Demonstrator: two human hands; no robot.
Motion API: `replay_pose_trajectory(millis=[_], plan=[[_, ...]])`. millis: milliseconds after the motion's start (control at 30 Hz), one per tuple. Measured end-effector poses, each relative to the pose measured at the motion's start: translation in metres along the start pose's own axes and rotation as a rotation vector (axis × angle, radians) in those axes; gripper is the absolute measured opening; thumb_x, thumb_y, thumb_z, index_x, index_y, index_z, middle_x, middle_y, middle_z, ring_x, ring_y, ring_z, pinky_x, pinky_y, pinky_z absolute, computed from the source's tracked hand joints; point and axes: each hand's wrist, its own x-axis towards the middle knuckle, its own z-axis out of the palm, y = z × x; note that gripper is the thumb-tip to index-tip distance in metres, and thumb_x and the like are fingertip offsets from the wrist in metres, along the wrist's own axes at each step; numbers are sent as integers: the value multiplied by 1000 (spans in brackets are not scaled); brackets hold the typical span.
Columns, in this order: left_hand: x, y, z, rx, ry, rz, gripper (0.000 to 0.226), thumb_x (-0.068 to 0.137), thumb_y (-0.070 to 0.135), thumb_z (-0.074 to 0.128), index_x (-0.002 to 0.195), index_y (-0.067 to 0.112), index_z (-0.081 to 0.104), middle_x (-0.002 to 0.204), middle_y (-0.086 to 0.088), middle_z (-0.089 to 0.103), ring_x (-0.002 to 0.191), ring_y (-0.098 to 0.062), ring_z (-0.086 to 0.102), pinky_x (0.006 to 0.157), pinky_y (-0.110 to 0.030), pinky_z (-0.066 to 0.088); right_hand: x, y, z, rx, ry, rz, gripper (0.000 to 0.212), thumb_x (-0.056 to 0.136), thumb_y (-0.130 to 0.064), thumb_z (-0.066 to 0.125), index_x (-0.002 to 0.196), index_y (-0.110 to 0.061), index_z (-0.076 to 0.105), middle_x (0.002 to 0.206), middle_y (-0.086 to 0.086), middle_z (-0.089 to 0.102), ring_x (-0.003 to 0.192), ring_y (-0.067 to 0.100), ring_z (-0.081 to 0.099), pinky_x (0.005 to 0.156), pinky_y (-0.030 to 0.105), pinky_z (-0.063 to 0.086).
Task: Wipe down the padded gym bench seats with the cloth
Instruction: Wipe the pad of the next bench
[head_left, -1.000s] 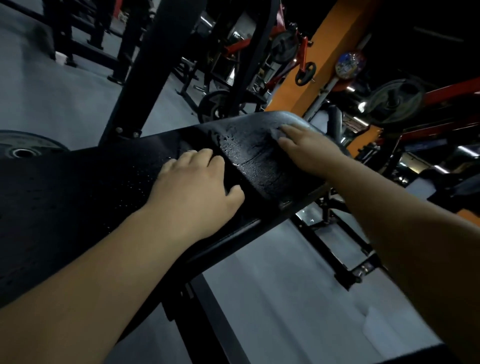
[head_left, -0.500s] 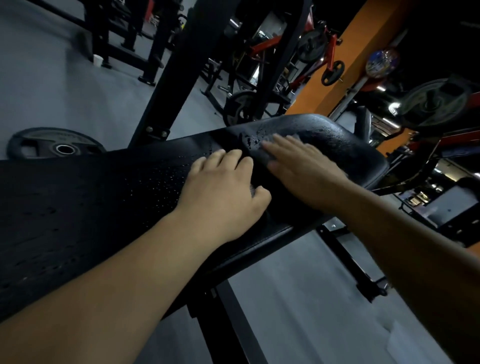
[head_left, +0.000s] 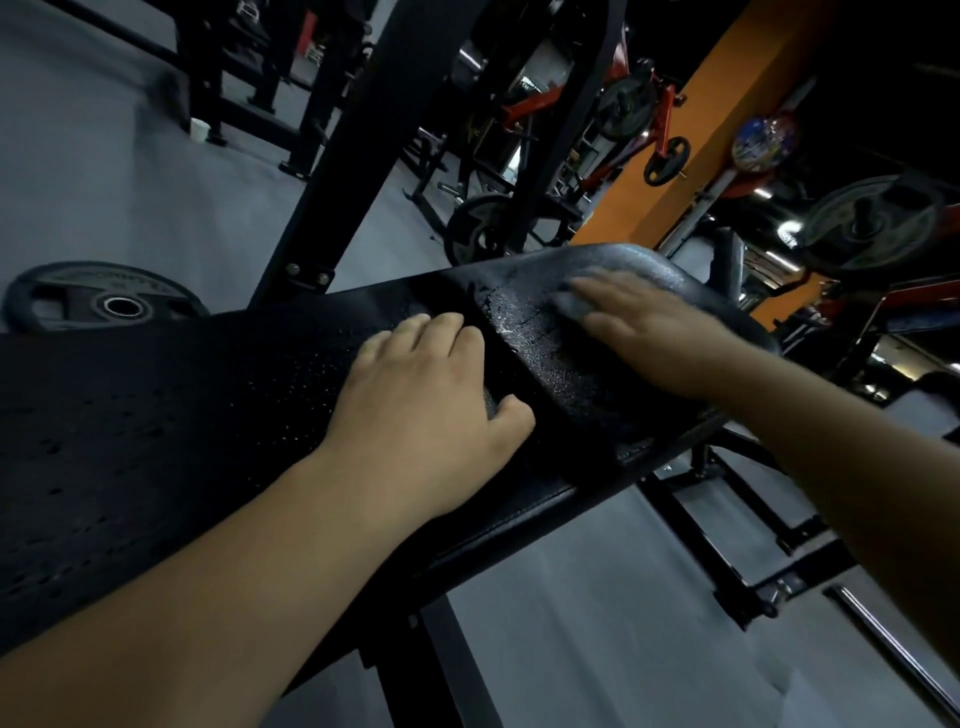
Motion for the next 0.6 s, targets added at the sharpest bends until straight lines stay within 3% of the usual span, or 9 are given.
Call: replay_pose_trajectory(millis=[67, 133, 200, 300, 400, 467, 533, 600], plan=[[1, 1, 0, -4, 0, -7, 82, 80, 62, 21, 149, 18, 34, 162, 0, 24, 150, -20, 16, 123, -42, 15, 35, 10, -3, -55, 31, 180, 54, 108, -44, 27, 159, -27, 19, 167, 0, 13, 153, 18, 9, 121, 35, 6], [2, 0, 0, 10, -4, -5, 80, 83, 63, 22, 148, 18, 33, 162, 0, 23, 151, -20, 15, 122, -43, 15, 62, -16, 5, -71, 58, 173, 55, 107, -46, 25, 158, -28, 21, 167, 0, 16, 153, 22, 12, 122, 45, 11], [3, -5, 0, 24, -10, -11, 76, 89, 64, 26, 150, 18, 30, 163, -1, 21, 151, -20, 13, 123, -43, 15, 56, -44, 14, -55, 29, 36, 53, 107, -46, 25, 158, -32, 19, 167, -7, 11, 154, 18, 6, 122, 43, 6], [4, -9, -1, 23, -9, -37, 76, 90, 63, 32, 151, 17, 30, 163, -3, 21, 151, -21, 14, 122, -45, 15, 22, -28, 10, 6, -45, -95, 53, 107, -47, 26, 158, -37, 17, 165, -15, 7, 153, 10, 0, 117, 28, 0], [5, -8, 1, 14, 9, -58, 76, 90, 63, 33, 149, 15, 33, 162, -4, 23, 150, -23, 16, 122, -46, 16, 52, -11, 5, -39, 20, 81, 55, 105, -52, 23, 158, -35, 19, 167, -6, 13, 154, 17, 9, 121, 39, 7], [6, -8, 1, 15, 2, -54, 76, 90, 63, 33, 149, 15, 33, 162, -4, 23, 150, -22, 15, 122, -44, 15, 72, -39, 11, -48, 59, 136, 53, 105, -49, 24, 156, -34, 23, 165, -4, 21, 152, 22, 14, 120, 45, 13], [4, -11, -1, 18, -6, -60, 77, 90, 64, 32, 149, 15, 32, 162, -4, 21, 151, -22, 14, 122, -43, 14, 58, -68, 20, -39, 75, -40, 50, 104, -48, 26, 153, -38, 28, 161, -11, 25, 151, 19, 16, 119, 45, 17], [5, -14, -2, 19, -18, -71, 78, 89, 64, 31, 150, 15, 31, 163, -4, 20, 151, -22, 13, 122, -44, 14, 20, -64, 20, 12, 32, -183, 52, 105, -48, 29, 156, -42, 22, 160, -24, 11, 149, 4, 1, 120, 34, 6]])
